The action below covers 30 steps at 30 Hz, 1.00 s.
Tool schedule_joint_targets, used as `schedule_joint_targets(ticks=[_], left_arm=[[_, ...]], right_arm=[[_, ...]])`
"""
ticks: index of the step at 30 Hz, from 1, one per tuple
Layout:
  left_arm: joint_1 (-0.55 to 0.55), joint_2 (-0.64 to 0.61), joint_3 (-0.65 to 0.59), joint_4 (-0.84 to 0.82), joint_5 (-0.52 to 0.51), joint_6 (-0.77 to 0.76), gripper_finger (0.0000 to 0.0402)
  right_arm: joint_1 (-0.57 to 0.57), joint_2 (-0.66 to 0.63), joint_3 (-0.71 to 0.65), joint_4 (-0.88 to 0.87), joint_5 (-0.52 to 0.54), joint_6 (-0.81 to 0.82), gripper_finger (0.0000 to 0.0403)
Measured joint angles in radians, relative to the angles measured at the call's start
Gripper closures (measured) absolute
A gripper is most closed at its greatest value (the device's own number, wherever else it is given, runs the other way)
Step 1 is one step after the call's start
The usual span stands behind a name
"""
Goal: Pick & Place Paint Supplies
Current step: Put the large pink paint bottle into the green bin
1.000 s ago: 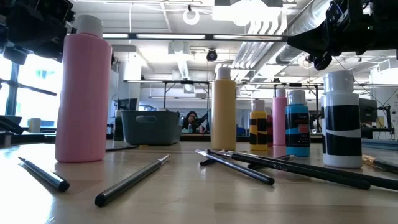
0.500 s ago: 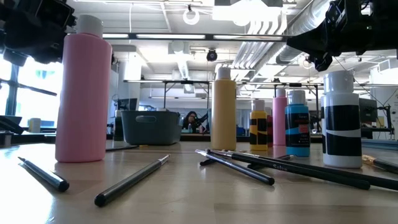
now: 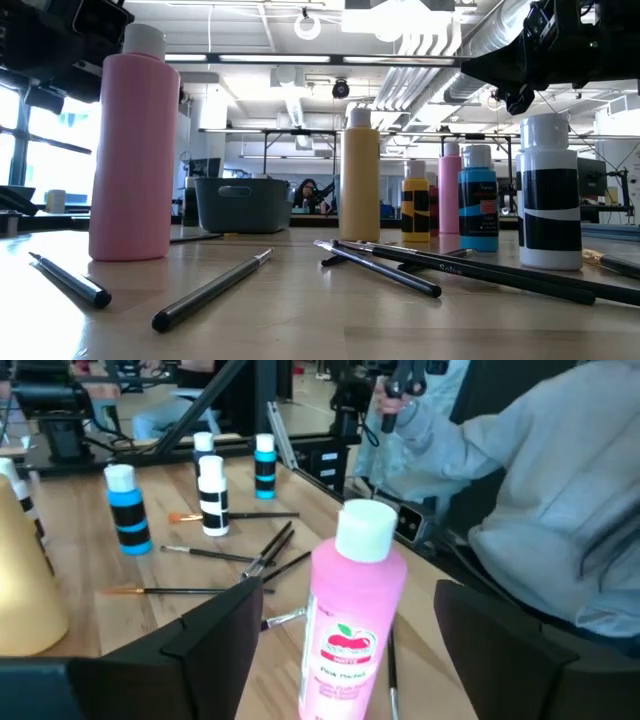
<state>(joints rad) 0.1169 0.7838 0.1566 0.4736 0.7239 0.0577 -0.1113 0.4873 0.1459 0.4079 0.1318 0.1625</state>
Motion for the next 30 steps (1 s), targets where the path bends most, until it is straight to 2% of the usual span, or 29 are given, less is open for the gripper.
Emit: schedule_joint_targets(ticks=[4, 8, 14, 17, 19, 25, 30], left_arm=[[-0.008, 0.057, 0.0, 0.083, -0.009, -0.031, 0.0107], [-0.083, 0.126, 0.0, 0.191, -0.043, -0.029, 0.0107], [-0.222, 0.211, 0.0, 0.279, -0.204, 0.044, 0.0107], [-0.254, 0.22, 0.0, 0.283, -0.326, 0.043, 0.0107], [-0.256, 0.22, 0.0, 0.283, -0.36, 0.031, 0.0107], [-0.256, 0.221, 0.015, 0.279, -0.283, -0.064, 0.0107], [-0.255, 0.22, 0.061, 0.246, -0.276, -0.116, 0.0107]], right_arm=[[0.0, 0.0, 0.0, 0.0, 0.0, -0.001, 0.04], [0.0, 0.0, 0.0, 0.0, -0.003, -0.001, 0.04], [0.0, 0.0, 0.0, -0.001, -0.004, -0.001, 0.04], [0.0, 0.0, 0.0, -0.001, -0.004, -0.002, 0.04], [0.0, 0.0, 0.0, -0.001, -0.004, -0.002, 0.04], [0.0, 0.0, 0.0, -0.001, -0.004, 0.006, 0.04], [0.0, 0.0, 0.0, -0.001, -0.005, 0.037, 0.04]])
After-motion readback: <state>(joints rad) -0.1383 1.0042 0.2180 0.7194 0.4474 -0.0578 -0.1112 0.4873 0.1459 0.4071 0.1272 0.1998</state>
